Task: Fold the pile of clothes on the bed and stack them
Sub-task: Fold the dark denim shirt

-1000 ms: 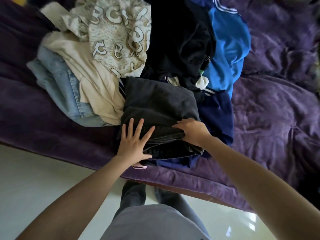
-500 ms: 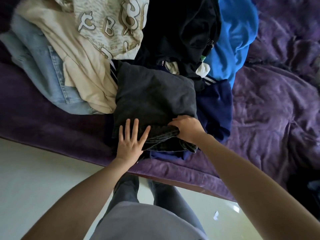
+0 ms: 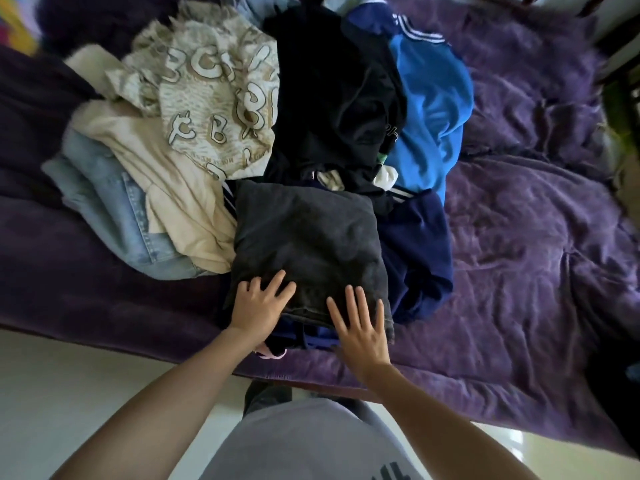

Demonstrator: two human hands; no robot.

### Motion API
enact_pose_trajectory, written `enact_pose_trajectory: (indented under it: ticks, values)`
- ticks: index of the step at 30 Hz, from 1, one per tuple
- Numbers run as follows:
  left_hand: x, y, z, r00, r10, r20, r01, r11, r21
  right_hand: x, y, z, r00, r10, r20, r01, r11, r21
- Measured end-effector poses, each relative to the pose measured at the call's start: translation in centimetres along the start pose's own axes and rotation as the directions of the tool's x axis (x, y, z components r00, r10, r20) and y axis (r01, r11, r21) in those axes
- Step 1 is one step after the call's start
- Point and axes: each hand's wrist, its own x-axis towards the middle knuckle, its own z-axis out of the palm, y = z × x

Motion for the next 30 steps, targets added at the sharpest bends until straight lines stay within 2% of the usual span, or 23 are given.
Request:
enact_pose_trajectory:
  ticks: [4,7,10,13,15,17,20,23,25,27,30]
  values:
    - [1.0,-0.5,-0.8,0.998,-0.064,-0.009,0.064,0.998,-0.029,1.5,0.4,0.1,0.993,-0.002,-0.120,-0.005,0.998,-0.057]
    - [1.9,-0.7,-1.6,0.992,-0.126,-0.024,0.124,0.989,-0.080,3.1,1.4,-1.9,0.999,-0.029,-0.044,0.023,0.992,-0.124]
    - [2.7,-0.5,-2.3,0.986,-0.166,-0.027,0.163,0.982,-0.096,4.5,3.0,-4.5,0.999,0.017,0.035,-0.012,0.989,-0.145]
    - [2.2,0.2,-2.1,0.985,-0.167,-0.033,0.165,0.985,-0.052,5.4,4.2,-7.4,0.998,-0.054,-0.017,0.050,0.982,-0.183]
    - [0.9,0.9,-1.7,0.988,-0.149,-0.036,0.148,0.989,-0.011,5.1,4.7,-8.3,0.992,-0.106,0.067,0.117,0.978,-0.174]
    - [-0.3,1.2,-1.5,0.992,-0.126,-0.007,0.126,0.992,0.012,4.7,4.6,-9.6,0.992,-0.087,0.095,0.097,0.989,-0.108]
    - [0.0,0.4,-2.8,0.991,-0.128,0.026,0.128,0.992,-0.002,4.4,4.7,-11.3,0.995,-0.098,0.036,0.101,0.989,-0.106]
    - [1.5,-0.5,-5.0,0.998,-0.059,0.038,0.060,0.998,-0.023,4.2,5.7,-12.7,0.973,-0.153,-0.171,0.120,0.974,-0.191]
    - [2.5,-0.5,-6.6,1.000,-0.005,-0.019,0.005,1.000,-0.008,3.8,6.8,-13.4,0.962,-0.150,-0.230,0.105,0.975,-0.197]
    - [3.7,-0.2,-8.5,0.987,0.064,-0.147,-0.061,0.998,0.027,3.1,8.4,-14.2,0.950,-0.148,-0.276,0.099,0.978,-0.184]
    - [5.8,1.0,-11.3,0.926,0.166,-0.339,-0.131,0.983,0.125,0.8,11.2,-16.0,0.929,-0.110,-0.354,0.067,0.989,-0.132]
